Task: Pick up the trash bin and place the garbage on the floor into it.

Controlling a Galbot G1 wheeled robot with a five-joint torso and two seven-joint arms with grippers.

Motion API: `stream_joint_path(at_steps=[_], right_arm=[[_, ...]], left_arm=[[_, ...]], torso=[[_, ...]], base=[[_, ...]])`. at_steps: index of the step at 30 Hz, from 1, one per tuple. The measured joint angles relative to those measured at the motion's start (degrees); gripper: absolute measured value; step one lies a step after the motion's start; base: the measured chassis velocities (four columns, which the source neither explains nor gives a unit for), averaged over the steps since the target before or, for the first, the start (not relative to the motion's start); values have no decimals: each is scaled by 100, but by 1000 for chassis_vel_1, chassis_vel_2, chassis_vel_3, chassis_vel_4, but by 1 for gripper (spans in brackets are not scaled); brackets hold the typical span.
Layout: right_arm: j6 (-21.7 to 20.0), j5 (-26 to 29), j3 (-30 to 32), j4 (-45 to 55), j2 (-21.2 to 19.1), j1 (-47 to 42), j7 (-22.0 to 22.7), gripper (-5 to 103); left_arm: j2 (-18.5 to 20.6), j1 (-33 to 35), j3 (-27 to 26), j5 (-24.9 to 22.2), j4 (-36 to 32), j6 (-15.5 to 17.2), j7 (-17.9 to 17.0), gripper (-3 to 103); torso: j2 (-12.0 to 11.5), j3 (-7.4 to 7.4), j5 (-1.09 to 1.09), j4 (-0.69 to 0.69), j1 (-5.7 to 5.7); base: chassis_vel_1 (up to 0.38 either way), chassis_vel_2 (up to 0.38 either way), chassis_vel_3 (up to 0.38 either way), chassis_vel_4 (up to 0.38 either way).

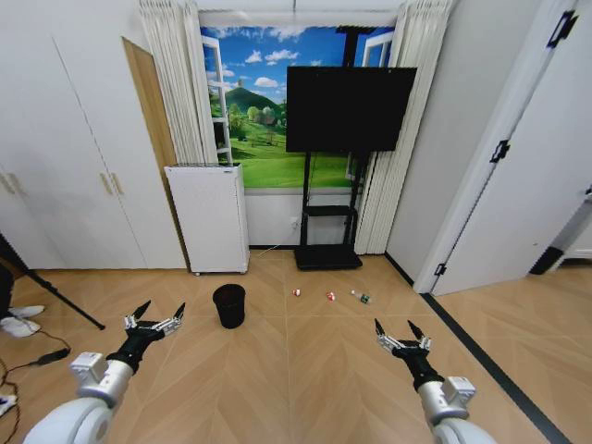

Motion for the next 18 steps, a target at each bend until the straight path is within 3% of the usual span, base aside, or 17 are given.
stream_joint_path(at_steps=[18], right_arm=[[141, 0, -1, -85, -3, -48, -56, 100]], left_arm=[[-43, 31, -8, 46, -76, -1, -10, 100]], torso=[[-2, 2, -1, -1, 3]], base=[[-181, 181, 193, -187]])
